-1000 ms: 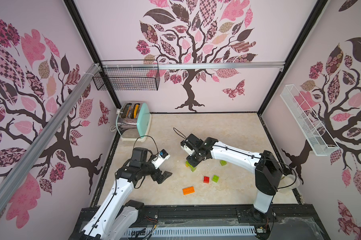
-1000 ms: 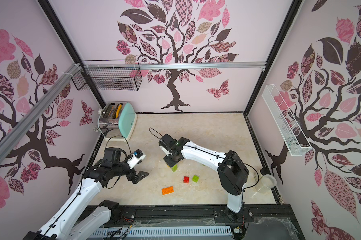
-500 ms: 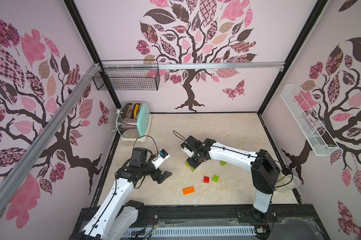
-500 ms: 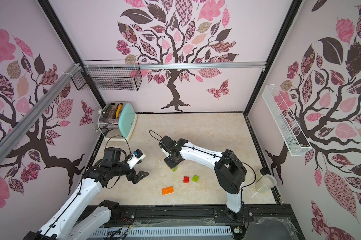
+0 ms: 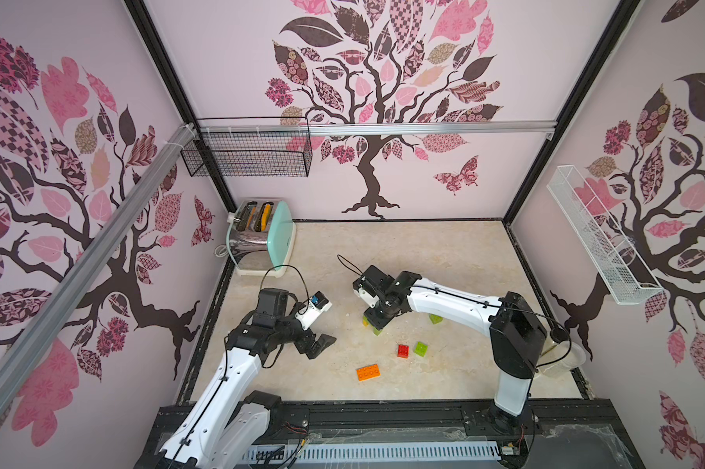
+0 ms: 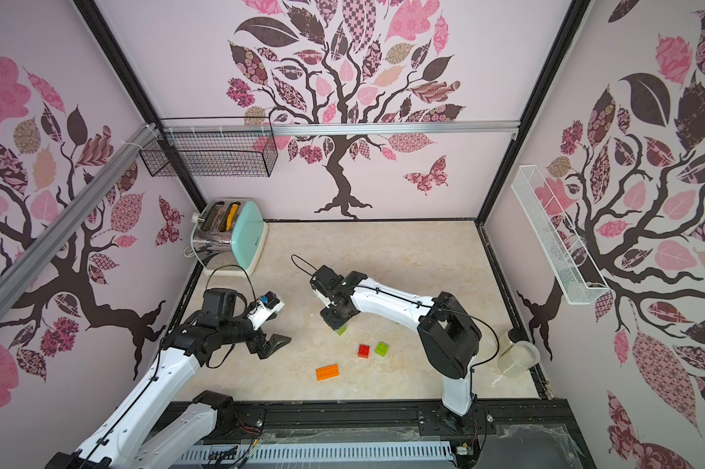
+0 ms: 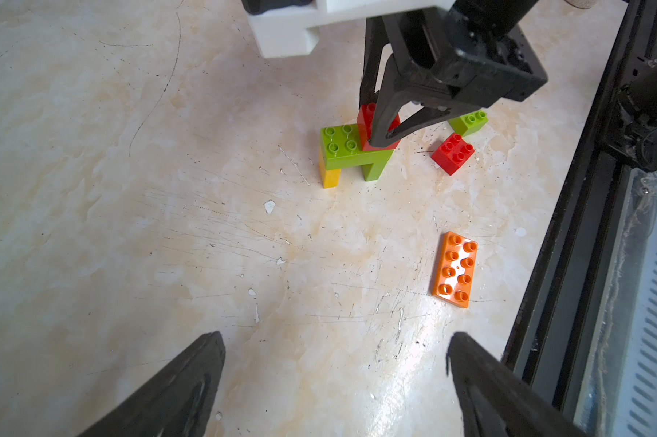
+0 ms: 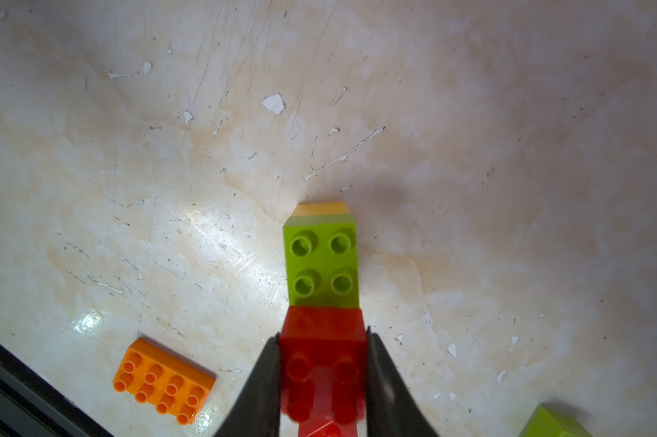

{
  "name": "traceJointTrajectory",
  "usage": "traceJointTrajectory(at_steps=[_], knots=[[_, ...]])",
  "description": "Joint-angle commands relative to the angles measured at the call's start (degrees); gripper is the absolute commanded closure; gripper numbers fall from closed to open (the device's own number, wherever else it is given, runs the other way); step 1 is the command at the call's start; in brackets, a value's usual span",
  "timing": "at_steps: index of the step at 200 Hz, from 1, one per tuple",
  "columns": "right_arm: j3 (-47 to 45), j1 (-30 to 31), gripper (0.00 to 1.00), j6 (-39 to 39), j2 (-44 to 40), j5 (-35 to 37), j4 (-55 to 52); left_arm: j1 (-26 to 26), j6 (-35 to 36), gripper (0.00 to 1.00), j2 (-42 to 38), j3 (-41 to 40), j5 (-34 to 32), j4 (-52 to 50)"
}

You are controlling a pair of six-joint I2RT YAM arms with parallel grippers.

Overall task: Assemble a giraffe with lego
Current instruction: Assemble the lego brick with the lego brick.

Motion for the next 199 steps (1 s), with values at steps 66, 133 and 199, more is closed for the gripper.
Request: traceJointTrajectory(at_steps=[66, 133, 199], knots=[[-2.2, -2.4, 0.99, -0.1, 5.8, -0.9, -0.7, 0.2, 0.2, 0.02, -0.7, -0.4, 0.9, 0.7], [-3.0, -2.4, 0.53, 9.0, -10.7, -1.1, -6.9, 0.2, 0.1, 0.02, -0.7, -0.5, 1.1, 0.8], [-29.0, 1.3, 0.31, 34.3, -20.1, -0.2, 8.0, 0.2, -0.2, 0.02, -0.2, -0.4, 1.6, 0.9]])
